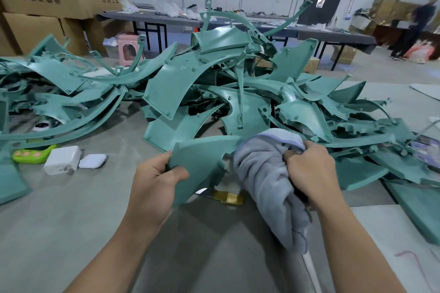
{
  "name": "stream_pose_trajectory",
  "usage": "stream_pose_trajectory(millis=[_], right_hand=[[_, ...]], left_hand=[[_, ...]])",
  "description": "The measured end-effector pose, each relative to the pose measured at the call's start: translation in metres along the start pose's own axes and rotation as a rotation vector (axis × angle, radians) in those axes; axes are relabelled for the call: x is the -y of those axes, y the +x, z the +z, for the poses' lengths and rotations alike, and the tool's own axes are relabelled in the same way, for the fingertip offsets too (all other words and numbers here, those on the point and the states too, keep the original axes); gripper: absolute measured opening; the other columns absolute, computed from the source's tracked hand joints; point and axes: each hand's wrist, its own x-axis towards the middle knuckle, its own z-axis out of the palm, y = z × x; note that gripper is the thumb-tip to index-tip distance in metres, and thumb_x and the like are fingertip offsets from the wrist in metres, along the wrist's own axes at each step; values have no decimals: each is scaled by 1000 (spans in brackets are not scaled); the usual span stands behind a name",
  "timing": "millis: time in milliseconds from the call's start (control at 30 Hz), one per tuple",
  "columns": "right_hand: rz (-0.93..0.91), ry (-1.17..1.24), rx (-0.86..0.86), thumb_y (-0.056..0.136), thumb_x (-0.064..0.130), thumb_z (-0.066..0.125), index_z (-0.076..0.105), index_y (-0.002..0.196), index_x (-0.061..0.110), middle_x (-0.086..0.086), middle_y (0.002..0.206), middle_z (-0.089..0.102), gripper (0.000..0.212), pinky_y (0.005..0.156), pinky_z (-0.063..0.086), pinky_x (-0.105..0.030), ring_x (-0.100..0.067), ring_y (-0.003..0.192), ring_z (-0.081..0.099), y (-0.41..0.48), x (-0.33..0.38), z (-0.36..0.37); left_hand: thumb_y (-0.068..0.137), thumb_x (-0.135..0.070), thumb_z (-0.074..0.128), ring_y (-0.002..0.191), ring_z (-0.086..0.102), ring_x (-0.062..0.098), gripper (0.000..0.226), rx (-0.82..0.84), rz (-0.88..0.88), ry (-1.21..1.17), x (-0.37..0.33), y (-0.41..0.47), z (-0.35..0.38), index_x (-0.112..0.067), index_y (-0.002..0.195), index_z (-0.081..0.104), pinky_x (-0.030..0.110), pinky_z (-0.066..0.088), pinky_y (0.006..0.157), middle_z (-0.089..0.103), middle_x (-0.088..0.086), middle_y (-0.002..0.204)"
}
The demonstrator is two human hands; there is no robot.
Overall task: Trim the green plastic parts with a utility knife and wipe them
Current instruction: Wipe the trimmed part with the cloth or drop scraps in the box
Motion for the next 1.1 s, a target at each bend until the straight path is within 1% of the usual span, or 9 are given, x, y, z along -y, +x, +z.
stream_pose_trajectory(millis=[167,267,433,600,733,800,900,1000,1100], right_hand=[[109,227,-109,73,15,57,67,80,19,2,55,61,13,56,43,-33,-25,61,51,4,-2,-6],[153,272,-77,69,14,57,71,83,24,-5,66,68,23,58,50,-38,-28,64,57,4,-2,-7],[231,500,-156,59,9,56,73,76,19,-8,67,65,27,58,49,-38,-24,65,56,2,0,-9],[115,699,-36,67,-4,56,71,72,9,-8,67,61,21,58,48,-36,-22,63,57,-3,5,-12],[130,960,-105,69,-12,52,76,73,4,-10,74,70,29,63,55,-31,-25,66,66,-6,8,-19],[172,954,-99,78,-13,54,72,64,8,2,58,70,31,52,53,-17,-9,51,67,-2,8,-32],[220,714,64,93,-7,51,56,65,10,5,44,57,33,37,43,-12,-4,38,56,4,7,-46],[240,652,134,95,-5,51,58,70,9,-5,58,60,30,52,49,-25,-25,66,58,-3,15,-34],[216,787,268,91,-4,54,67,76,9,1,57,70,24,52,52,-23,-14,62,68,-22,32,-11]], left_hand=[[91,-2,63,77,77,23,27,-162,-184,-268,-2,9,-11,-21,92,82,32,61,57,80,9,97],[93,-5,63,74,77,23,20,-218,-306,-380,-1,14,-16,-15,95,80,33,59,52,79,10,96],[90,-13,71,64,74,16,20,-346,-283,-344,2,16,-15,-27,81,83,29,58,53,80,2,84],[85,-26,79,51,64,-3,23,-583,-170,-241,3,19,-20,-41,67,78,21,50,55,73,-19,65],[79,-39,74,64,62,10,24,-671,-157,-79,3,18,-29,-57,63,70,28,47,61,67,-23,58],[79,-38,71,69,58,18,29,-698,-211,-44,5,22,-38,-56,57,67,32,46,66,65,-14,62],[82,-33,74,74,64,22,15,-628,-293,-155,6,26,-38,-31,68,76,34,51,70,69,-7,77],[88,-38,76,81,71,25,26,-441,-466,-298,10,27,-22,-13,93,73,34,54,68,77,5,89],[93,-34,71,68,74,29,26,-187,-582,-290,16,22,-1,-9,98,73,33,55,54,78,10,80]])
